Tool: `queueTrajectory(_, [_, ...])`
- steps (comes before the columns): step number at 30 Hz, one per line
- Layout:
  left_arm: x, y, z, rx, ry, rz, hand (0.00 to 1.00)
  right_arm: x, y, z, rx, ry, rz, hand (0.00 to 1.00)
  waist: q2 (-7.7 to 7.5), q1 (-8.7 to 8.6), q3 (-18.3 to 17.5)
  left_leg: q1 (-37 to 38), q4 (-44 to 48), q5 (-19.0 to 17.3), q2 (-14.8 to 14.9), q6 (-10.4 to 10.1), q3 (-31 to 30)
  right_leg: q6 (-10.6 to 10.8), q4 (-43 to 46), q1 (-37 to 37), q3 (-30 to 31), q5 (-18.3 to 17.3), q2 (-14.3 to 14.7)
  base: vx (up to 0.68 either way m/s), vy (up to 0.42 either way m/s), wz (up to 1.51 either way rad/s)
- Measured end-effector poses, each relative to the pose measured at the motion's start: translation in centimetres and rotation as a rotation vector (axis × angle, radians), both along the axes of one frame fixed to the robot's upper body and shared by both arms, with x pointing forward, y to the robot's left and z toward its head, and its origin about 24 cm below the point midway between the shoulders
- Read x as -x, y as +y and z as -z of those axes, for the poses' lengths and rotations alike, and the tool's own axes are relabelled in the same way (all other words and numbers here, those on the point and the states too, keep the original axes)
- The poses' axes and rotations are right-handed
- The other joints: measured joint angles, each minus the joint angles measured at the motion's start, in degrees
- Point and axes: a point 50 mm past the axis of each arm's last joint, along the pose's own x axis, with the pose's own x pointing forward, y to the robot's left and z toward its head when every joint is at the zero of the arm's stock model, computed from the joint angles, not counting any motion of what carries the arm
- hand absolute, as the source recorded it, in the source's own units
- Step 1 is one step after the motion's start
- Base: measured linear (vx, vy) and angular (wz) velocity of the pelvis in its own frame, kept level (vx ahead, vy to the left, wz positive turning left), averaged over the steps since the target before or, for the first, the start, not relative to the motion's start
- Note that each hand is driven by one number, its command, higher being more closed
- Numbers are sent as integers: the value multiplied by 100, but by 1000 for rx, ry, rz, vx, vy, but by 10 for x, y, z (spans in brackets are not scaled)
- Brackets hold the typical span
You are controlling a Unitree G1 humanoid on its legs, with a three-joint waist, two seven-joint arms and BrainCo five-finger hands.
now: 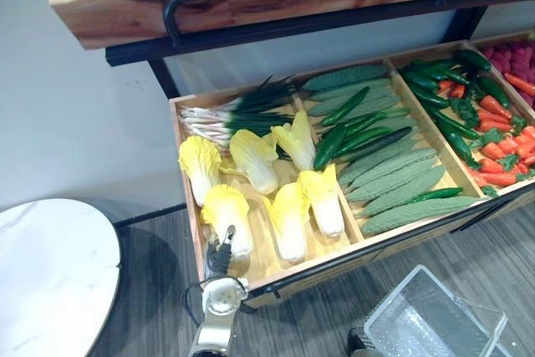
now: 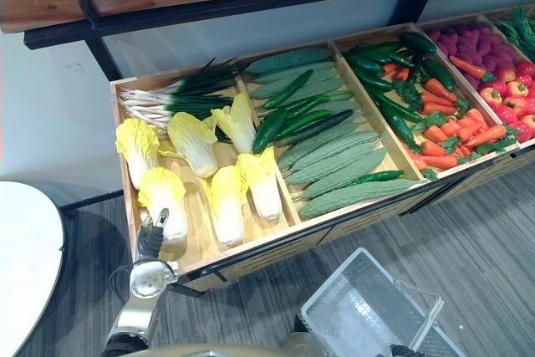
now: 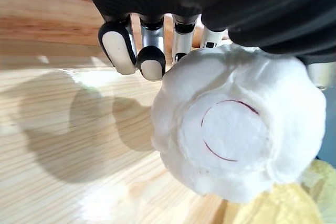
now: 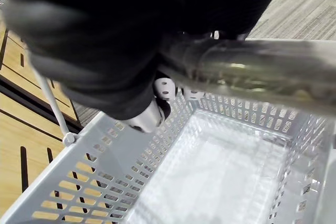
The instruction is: Pick vegetable in the basket
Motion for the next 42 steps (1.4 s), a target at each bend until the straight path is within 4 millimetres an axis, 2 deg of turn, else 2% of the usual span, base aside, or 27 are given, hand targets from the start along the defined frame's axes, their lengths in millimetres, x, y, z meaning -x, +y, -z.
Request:
queueTrajectory(8, [-11,-5,-53,0,-257,17,100,6,1,1,-15,1,18,100,-31,16,-16,128,6,-17,18,18,-3,-73,149,73,-3,-44,2,-29,-34,0])
queueTrajectory(14, [-15,-17,-97,19,-476,19,100,22,-1,2,-14,36,32,100,-123,74,-110,84,7,-19,31,15,-18,-48,183,49,37,-73,10,-64,-51,-1])
queueTrajectory(16, [-16,-22,-104,25,-508,36,100,27,-2,2,-14,47,36,100,-180,82,-193,29,11,-17,30,17,-15,-47,202,-18,52,-72,11,-9,-19,-1])
queueTrajectory(17, [-16,-25,-109,28,-529,51,100,28,-1,2,-17,51,37,100,-140,77,-257,19,16,-14,27,21,-16,-45,204,-27,57,-71,9,0,0,0])
queueTrajectory(19, [-16,-29,-114,30,-554,67,100,32,-2,3,-21,66,40,100,-204,60,-297,25,17,-14,28,21,-10,-39,204,-28,72,-67,12,-2,-14,-2])
queueTrajectory(24, [-15,-30,-127,-8,-620,101,100,31,-18,-4,17,88,-8,100,-234,92,-319,212,40,-65,20,13,353,-9,268,-139,477,-45,78,-14,-23,-37])
queueTrajectory(28, [-15,-30,-128,-24,-621,154,100,14,-52,-24,137,98,-158,100,-231,-7,-303,241,470,-382,70,13,838,91,310,-305,1030,22,142,-50,-21,-68])
queueTrajectory(30, [-16,-31,-128,-23,-625,161,100,1,-71,-40,222,93,-243,100,-192,-36,-286,315,548,-477,47,24,1045,139,300,-340,1296,68,164,-61,-5,-67])
queueTrajectory(32, [-15,-31,-130,-21,-645,169,100,-20,-89,-63,345,93,-390,100,-125,-139,-285,356,618,-583,22,39,1292,199,297,-432,1574,121,172,-69,-7,-59])
queueTrajectory(36, [-17,-33,-133,-23,-657,206,100,-41,-100,-88,460,87,-590,100,-118,-177,-275,514,678,-686,-51,32,1630,247,283,-537,1978,221,225,-26,-9,-53])
queueTrajectory(38, [-16,-32,-135,-37,-664,234,100,-56,-101,-102,517,71,-692,100,-118,-304,-272,535,804,-780,-43,44,1731,277,277,-543,2114,245,233,-30,-13,-44])
queueTrajectory(39, [-16,-32,-138,-13,-675,254,100,-68,-101,-112,552,59,-770,100,-113,-321,-254,594,856,-848,-46,27,1872,295,274,-551,2254,270,257,-29,-7,-48])
queueTrajectory(42, [-14,-39,-142,40,-706,316,100,-85,-107,-135,625,42,-888,100,-64,-357,-219,608,1063,-1058,-21,18,2067,335,253,-563,2466,298,277,-47,-5,-44])
